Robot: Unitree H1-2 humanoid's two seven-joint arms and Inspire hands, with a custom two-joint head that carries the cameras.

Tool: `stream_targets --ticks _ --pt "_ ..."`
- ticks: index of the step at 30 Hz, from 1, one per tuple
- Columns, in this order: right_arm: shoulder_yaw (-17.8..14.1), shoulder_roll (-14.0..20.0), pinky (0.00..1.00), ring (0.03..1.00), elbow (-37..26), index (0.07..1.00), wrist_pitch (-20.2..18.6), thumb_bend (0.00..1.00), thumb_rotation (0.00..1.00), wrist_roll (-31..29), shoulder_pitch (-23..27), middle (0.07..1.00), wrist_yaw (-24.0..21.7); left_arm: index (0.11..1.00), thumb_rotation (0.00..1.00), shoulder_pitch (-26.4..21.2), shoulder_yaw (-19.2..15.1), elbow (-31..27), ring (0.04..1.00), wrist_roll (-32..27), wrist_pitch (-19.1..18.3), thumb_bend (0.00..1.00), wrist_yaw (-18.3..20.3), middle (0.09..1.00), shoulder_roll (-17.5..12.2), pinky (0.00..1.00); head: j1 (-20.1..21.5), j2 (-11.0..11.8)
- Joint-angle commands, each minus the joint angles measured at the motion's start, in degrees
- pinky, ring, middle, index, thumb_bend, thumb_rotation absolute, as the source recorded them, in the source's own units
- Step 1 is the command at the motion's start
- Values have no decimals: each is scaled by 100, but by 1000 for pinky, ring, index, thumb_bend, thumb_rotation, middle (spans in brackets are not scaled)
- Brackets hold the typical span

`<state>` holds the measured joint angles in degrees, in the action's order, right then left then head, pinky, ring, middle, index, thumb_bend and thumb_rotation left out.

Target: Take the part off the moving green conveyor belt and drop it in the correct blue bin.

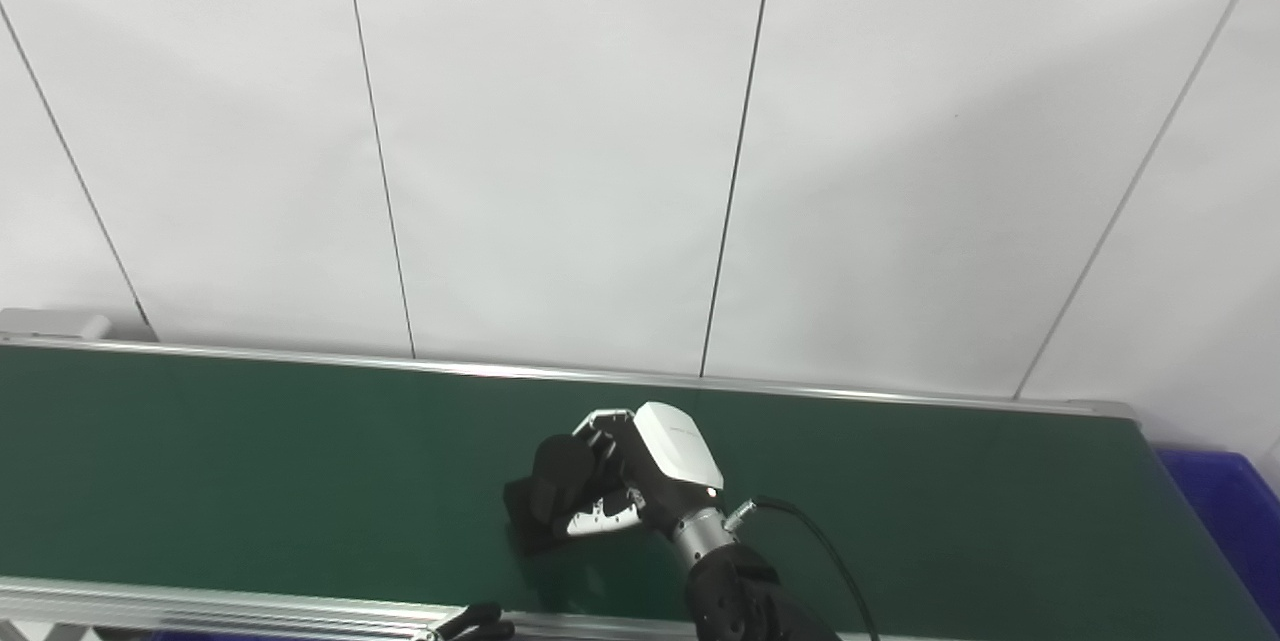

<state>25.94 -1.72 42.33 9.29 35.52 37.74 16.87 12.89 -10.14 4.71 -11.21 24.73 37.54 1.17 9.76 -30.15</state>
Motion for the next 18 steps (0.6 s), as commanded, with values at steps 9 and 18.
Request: stream_targets --ticks 9,18 --pt "-691 68 414 421 -1789 513 -136 518 0 -121 -753 497 151 826 172 -106 155 -93 731 -285 215 888 8 808 -84 776 63 -47" --pt "-996 159 411 426 -3021 509 -255 517 0 -147 -1474 500 -48 810 155 -129 192 -101 719 -274 218 888 2 795 -91 749 125 -118"
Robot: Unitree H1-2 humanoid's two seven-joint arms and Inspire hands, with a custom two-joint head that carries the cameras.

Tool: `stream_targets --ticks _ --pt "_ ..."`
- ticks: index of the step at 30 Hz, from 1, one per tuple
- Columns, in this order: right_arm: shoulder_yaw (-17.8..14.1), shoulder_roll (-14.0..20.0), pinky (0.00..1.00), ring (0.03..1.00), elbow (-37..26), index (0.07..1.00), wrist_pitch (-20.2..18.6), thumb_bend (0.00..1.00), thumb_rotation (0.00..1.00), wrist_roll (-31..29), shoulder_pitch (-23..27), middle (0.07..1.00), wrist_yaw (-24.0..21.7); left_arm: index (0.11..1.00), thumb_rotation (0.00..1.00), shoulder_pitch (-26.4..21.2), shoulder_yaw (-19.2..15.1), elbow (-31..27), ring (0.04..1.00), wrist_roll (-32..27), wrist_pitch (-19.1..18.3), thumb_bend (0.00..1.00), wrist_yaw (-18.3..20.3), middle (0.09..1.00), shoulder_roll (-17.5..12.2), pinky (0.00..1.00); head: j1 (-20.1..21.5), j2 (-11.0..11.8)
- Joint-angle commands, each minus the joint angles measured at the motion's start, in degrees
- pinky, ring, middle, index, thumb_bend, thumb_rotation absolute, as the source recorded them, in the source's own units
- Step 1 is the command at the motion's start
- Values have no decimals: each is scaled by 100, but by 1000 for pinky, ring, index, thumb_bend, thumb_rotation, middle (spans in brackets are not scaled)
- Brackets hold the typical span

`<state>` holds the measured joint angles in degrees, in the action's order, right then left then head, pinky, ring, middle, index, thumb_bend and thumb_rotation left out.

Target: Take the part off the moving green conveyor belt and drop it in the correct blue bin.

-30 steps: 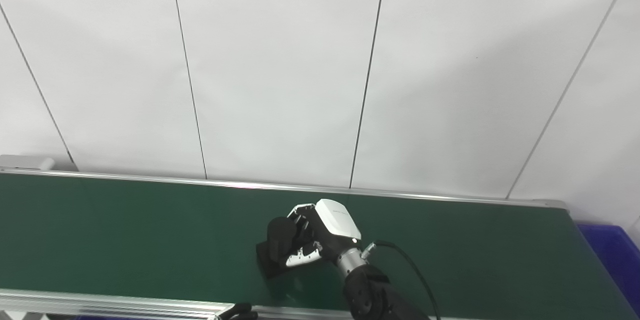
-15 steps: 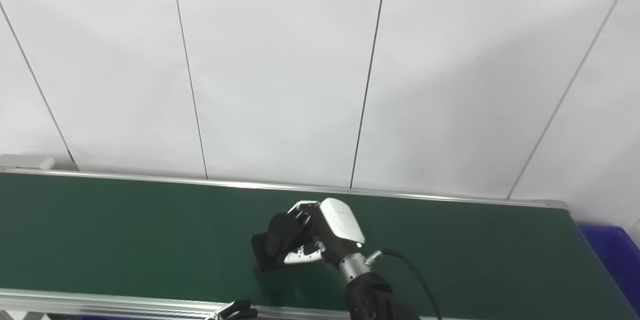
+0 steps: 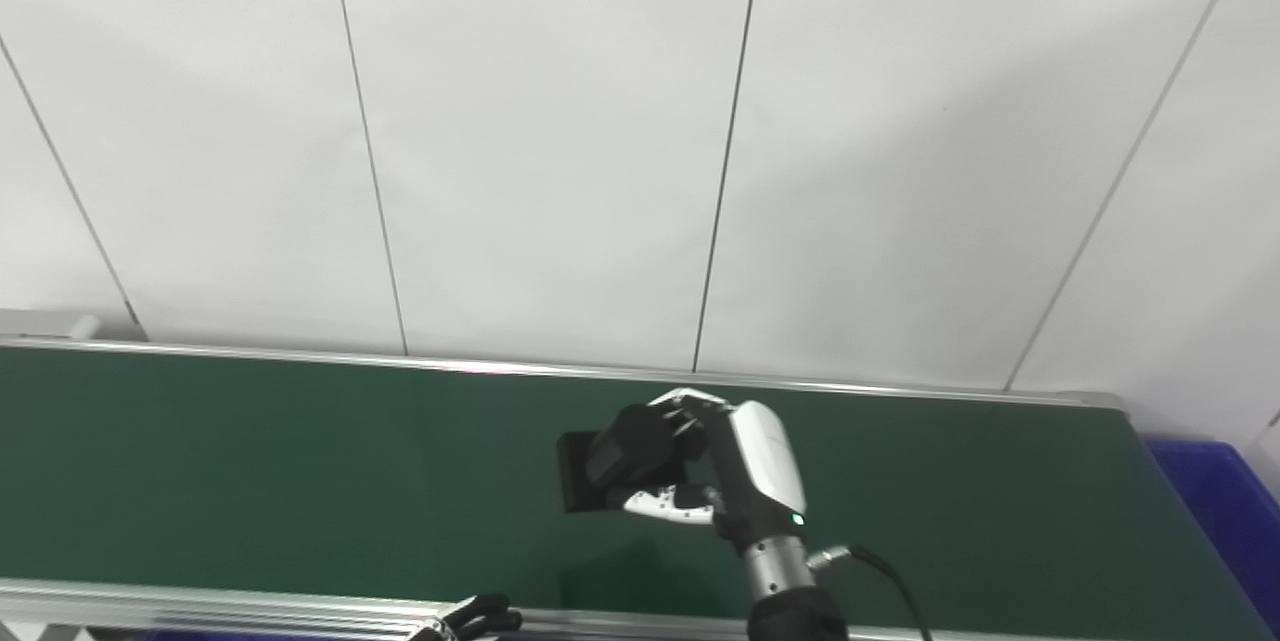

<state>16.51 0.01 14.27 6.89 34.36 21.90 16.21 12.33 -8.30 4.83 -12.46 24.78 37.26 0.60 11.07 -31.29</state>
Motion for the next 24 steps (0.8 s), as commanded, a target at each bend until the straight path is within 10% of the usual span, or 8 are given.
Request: stream_targets --ticks 1,24 --pt "-99 5 413 429 -449 506 -27 517 0 -95 -49 501 -43 813 159 -64 23 -130 721 -167 212 883 38 798 -45 754 39 -69" --pt "-526 344 400 430 -3325 509 -318 517 0 66 -2646 493 -692 826 143 126 288 -510 745 -586 205 842 -80 812 -497 783 392 -879"
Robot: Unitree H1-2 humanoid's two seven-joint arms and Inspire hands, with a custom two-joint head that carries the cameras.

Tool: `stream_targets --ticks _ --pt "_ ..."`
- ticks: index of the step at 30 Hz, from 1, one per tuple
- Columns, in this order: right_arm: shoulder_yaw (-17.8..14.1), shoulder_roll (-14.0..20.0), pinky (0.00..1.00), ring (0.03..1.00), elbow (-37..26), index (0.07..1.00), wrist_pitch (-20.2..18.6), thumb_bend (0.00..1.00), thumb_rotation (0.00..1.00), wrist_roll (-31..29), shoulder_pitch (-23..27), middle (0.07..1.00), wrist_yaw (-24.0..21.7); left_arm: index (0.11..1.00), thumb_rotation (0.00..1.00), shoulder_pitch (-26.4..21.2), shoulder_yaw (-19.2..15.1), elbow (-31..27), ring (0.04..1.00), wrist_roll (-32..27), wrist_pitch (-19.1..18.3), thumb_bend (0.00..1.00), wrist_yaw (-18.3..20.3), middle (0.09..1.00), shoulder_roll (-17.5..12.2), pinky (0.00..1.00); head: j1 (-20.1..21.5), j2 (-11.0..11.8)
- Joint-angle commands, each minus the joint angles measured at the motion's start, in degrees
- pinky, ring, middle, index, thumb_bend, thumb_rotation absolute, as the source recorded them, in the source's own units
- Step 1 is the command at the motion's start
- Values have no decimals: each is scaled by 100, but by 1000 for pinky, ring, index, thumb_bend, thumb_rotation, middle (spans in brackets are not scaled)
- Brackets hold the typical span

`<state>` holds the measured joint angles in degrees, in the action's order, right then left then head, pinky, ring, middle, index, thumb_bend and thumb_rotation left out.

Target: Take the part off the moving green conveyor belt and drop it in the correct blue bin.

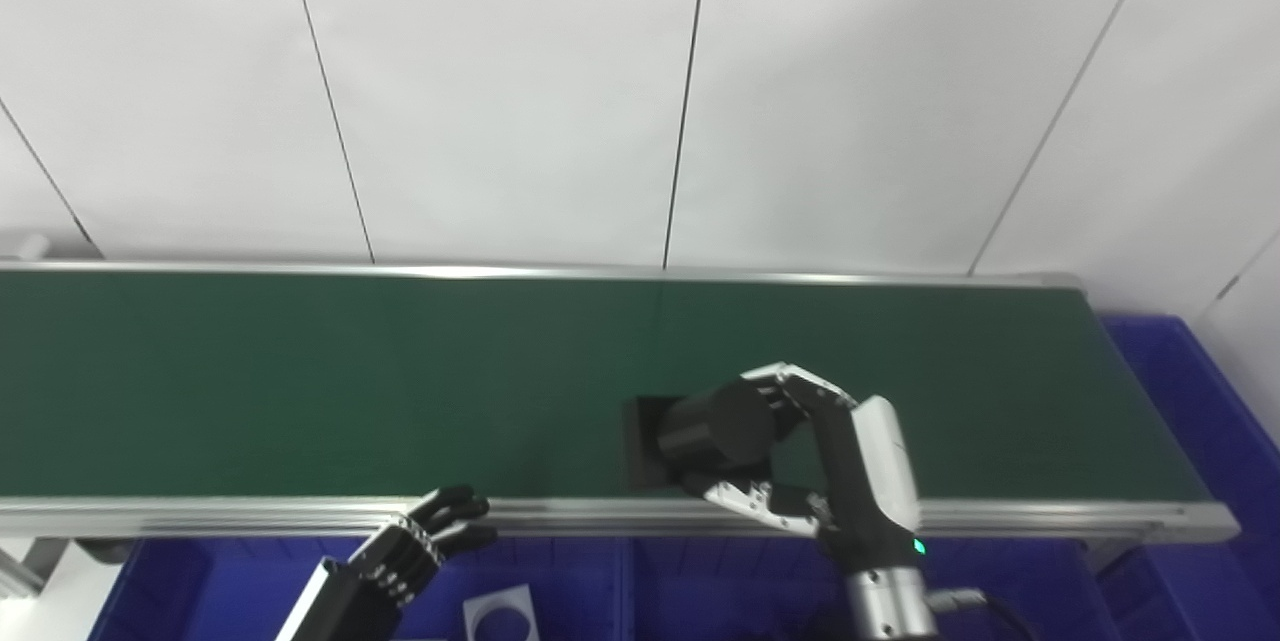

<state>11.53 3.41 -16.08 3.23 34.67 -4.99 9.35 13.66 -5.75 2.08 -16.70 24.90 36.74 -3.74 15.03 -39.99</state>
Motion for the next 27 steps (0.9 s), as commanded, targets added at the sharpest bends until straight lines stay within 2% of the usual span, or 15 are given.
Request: stream_targets --ticks 1,2,7,9,14,23,27 --pt "-40 11 400 430 -321 509 60 517 0 42 -10 492 -22 823 143 -6 51 -241 743 -185 196 846 -50 810 -90 777 -4 -9" --pt "-52 45 397 428 -356 510 114 517 0 25 -117 492 -28 820 141 -1 81 -275 741 -223 193 847 -68 809 -149 773 33 -128" --pt "-92 120 389 421 -424 515 204 516 0 23 -386 489 -39 814 127 11 248 -395 737 -355 152 851 -170 808 -360 765 41 -206" --pt "-130 139 392 419 -410 518 121 516 0 57 -549 488 -46 807 122 29 283 -466 732 -392 88 863 -250 802 -406 760 38 -319" --pt "-267 168 391 423 -197 515 55 516 0 50 -770 495 -35 800 129 27 365 -531 724 -422 87 878 -372 796 -511 745 35 -426" --pt "-471 274 448 446 396 499 -19 519 0 99 -755 490 -54 794 128 30 483 -628 712 -458 6 896 -587 784 -626 739 47 -491" --pt "-562 345 457 454 746 491 -321 519 0 119 -643 496 -180 794 121 46 515 -662 714 -494 -47 895 -625 785 -652 745 37 -509"
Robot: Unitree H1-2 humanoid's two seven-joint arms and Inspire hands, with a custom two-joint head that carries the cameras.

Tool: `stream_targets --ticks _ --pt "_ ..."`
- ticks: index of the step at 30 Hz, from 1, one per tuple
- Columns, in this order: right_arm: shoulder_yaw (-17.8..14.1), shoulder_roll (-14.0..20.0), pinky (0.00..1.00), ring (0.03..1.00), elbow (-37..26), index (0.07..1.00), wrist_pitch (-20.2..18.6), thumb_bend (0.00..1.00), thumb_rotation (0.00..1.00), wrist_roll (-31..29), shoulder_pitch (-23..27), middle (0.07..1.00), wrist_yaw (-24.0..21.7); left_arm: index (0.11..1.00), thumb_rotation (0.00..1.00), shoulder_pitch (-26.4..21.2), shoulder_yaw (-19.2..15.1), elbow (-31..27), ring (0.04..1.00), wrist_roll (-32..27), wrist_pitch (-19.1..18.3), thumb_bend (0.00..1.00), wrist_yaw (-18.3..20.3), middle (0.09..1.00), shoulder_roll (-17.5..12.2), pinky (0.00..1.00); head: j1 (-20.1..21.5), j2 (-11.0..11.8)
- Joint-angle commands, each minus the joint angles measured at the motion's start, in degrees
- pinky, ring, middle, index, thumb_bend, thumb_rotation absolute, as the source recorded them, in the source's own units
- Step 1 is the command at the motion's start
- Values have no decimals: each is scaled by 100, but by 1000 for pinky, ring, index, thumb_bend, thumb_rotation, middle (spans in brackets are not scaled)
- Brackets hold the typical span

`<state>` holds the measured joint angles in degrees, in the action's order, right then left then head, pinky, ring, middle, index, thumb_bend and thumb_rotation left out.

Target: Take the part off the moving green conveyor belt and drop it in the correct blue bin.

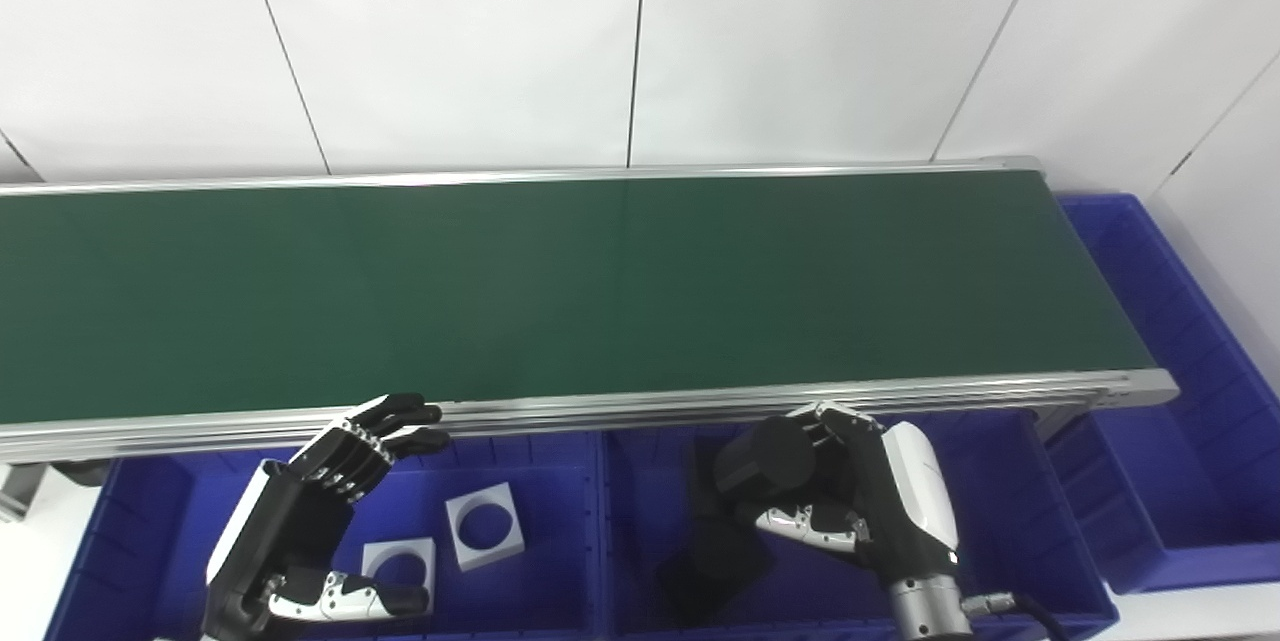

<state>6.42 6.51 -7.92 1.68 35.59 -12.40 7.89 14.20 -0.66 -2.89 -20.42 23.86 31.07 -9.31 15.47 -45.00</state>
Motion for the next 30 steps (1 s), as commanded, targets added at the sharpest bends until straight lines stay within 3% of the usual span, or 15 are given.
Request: stream_targets --ticks 1,2,3,6,7,8,9,12,13,19,27,30 --pt "-63 57 457 450 -6 495 -187 519 0 21 118 496 -40 794 122 -6 5 -175 714 -113 59 895 -69 785 -104 746 -5 -11" --pt "-68 74 459 443 38 503 -198 518 0 15 132 497 -39 794 123 -5 5 -181 714 -107 63 895 -78 785 -111 746 -5 -11" --pt "-61 96 507 537 44 501 -287 519 60 32 141 587 -99 796 125 -10 9 -175 715 -110 75 891 -77 786 -125 747 1 -12" --pt "1 175 547 618 -4 498 -464 519 110 20 144 661 -316 797 126 -20 26 -144 716 -147 94 889 -77 787 -154 748 11 10" --pt "31 213 653 751 -26 689 -482 761 151 -8 141 779 -410 799 121 -24 32 -130 716 -166 97 888 -76 786 -161 753 11 12" --pt "64 248 690 796 -67 754 -499 842 165 -79 121 819 -531 799 120 -31 36 -117 715 -148 101 888 -86 786 -166 755 5 16" --pt "87 270 771 883 -96 849 -516 924 240 -130 109 899 -609 798 124 -38 41 -108 714 -132 104 890 -96 785 -170 751 0 15" --pt "117 288 842 948 -163 925 -504 978 310 -243 69 958 -706 798 126 -52 62 -99 713 -115 110 891 -120 784 -177 749 -6 34" --pt "129 284 914 983 -215 976 -463 994 390 -302 34 987 -736 798 122 -58 71 -98 713 -116 107 891 -125 785 -177 749 -6 34" --pt "234 282 985 1000 -450 1000 -213 1000 524 -524 -87 1000 -679 796 112 -110 106 -55 714 -114 118 895 -141 786 -187 748 -13 75" --pt "421 205 1000 1000 -584 1000 108 1000 530 -689 -119 1000 -573 796 90 -170 155 -20 712 -76 104 882 -165 785 -173 745 -35 110" --pt "500 155 918 1000 -566 1000 191 1000 523 -779 -98 1000 -600 791 76 -202 177 18 711 -79 98 889 -178 786 -163 743 -51 114"
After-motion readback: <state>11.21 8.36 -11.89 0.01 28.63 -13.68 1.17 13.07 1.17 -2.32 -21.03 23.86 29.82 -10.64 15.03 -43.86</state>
